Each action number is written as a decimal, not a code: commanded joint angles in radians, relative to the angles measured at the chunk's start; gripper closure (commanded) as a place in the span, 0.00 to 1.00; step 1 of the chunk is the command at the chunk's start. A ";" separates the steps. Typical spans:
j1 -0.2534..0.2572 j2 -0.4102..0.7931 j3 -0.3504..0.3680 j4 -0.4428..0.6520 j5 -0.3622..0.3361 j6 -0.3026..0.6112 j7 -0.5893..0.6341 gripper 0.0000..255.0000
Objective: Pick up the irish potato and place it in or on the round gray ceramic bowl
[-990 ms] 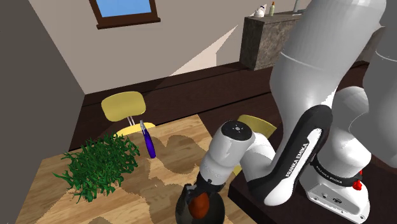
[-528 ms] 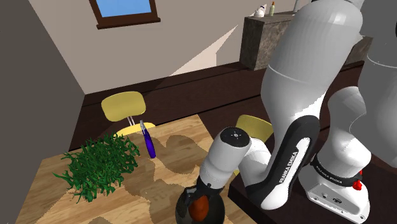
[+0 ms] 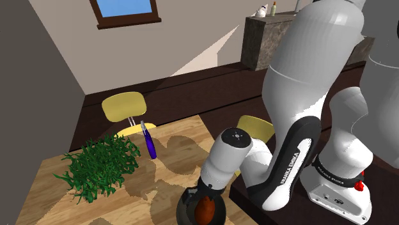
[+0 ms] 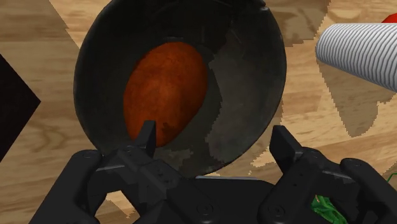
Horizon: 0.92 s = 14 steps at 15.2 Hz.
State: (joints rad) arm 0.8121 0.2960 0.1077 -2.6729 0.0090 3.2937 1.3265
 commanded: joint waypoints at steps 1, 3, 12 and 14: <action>0.000 0.000 0.000 0.000 0.000 0.000 0.000 0.00; -0.021 -0.050 0.019 -0.023 -0.004 -0.028 0.004 0.00; -0.175 -0.193 0.178 -0.079 0.027 -0.116 -0.020 0.00; -0.175 -0.193 0.178 -0.079 0.027 -0.116 -0.020 0.00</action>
